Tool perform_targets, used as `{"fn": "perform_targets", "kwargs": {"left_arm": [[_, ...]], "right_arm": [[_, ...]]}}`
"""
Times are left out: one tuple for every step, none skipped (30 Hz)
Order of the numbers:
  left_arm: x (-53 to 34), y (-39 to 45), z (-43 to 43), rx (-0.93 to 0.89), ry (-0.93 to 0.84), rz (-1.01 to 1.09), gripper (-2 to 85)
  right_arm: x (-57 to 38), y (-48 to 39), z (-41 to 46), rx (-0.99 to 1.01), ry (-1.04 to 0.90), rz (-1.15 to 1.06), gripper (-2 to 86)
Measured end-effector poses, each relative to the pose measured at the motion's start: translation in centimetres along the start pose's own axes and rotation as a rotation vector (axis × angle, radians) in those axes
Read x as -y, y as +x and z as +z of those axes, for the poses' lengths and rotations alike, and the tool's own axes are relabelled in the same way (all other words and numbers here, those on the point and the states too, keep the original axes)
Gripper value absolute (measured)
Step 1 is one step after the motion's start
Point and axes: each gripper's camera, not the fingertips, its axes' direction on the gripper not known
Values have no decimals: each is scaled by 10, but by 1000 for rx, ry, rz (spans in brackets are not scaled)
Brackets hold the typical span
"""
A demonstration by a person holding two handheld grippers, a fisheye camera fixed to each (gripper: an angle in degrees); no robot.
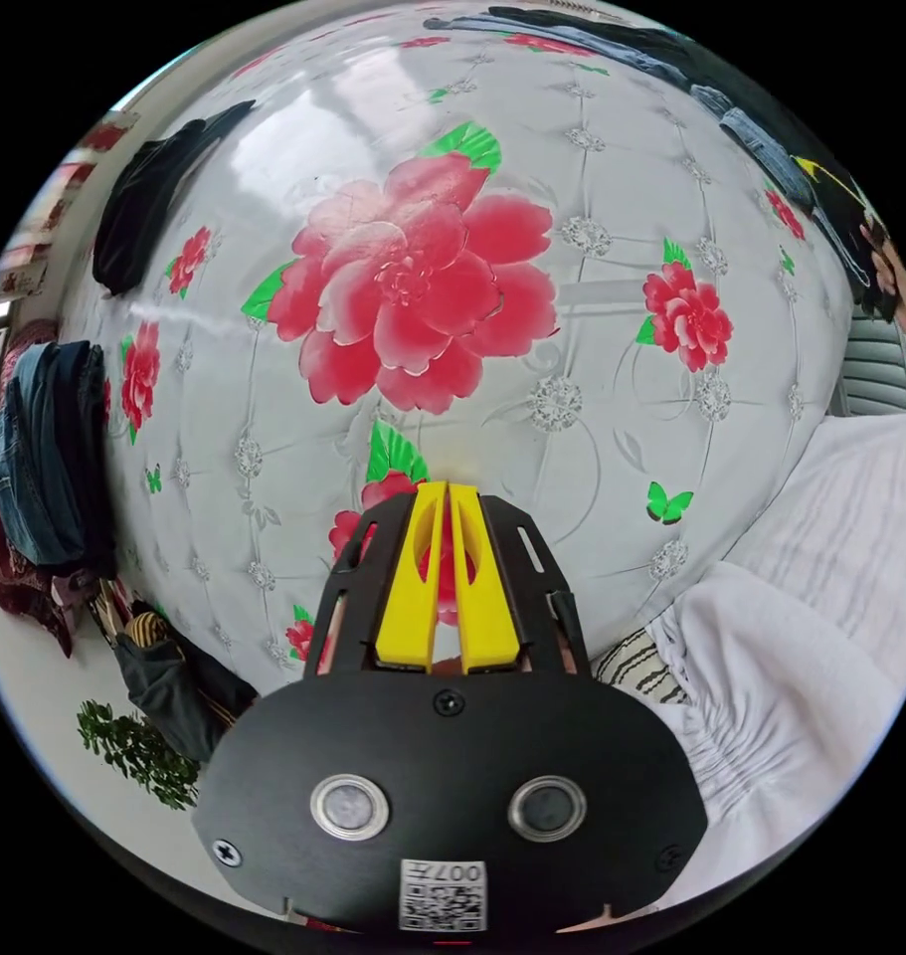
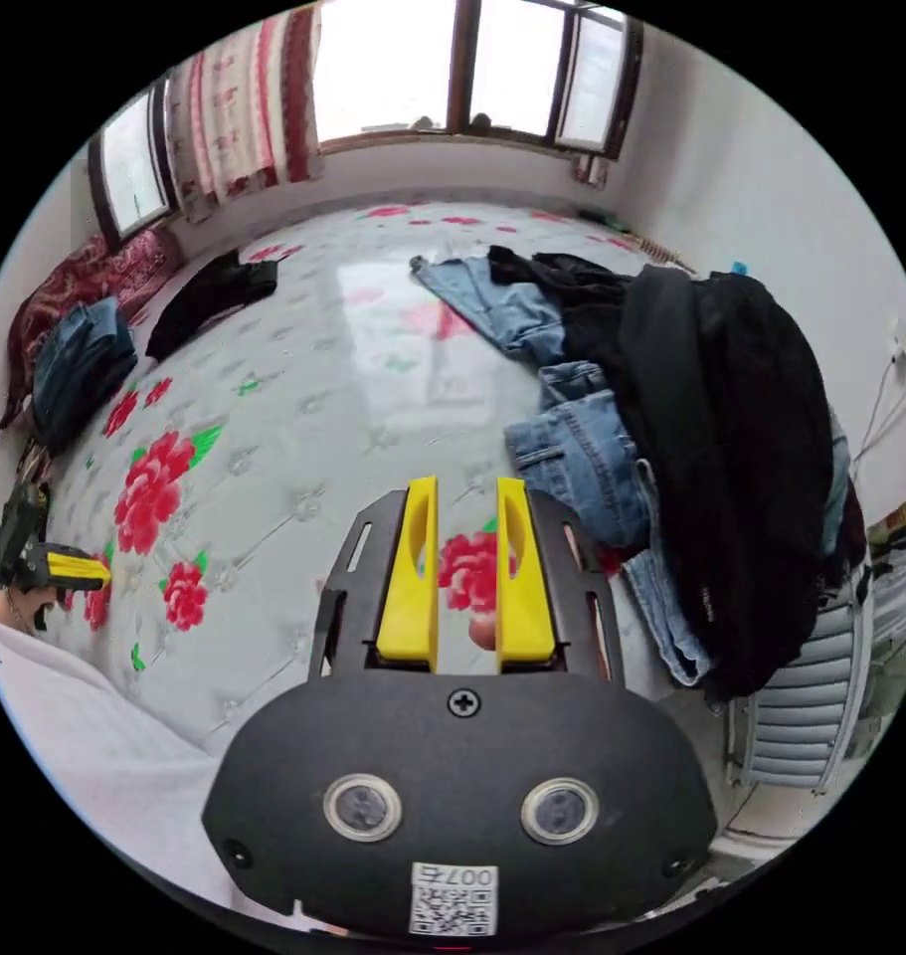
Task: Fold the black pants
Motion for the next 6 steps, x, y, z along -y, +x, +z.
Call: {"fn": "perform_targets", "kwargs": {"left_arm": [[3, 2, 0, 15, -21, 1, -10], [6, 4, 0, 27, -45, 5, -9], [8, 4, 0, 31, -57, 8, -9], [11, 5, 0, 35, -81, 6, -9], [14, 4, 0, 35, -103, -1, -9], [15, 3, 0, 34, -113, -3, -9]], "right_arm": [[6, 36, -12, -135, 61, 87, 81], [11, 70, -20, -232, 83, 165, 79], [13, 85, -22, -262, 83, 198, 79], [16, 110, -23, -297, 67, 240, 78], [16, 128, -15, -303, 18, 250, 78], [15, 135, -8, -295, -19, 250, 77]]}}
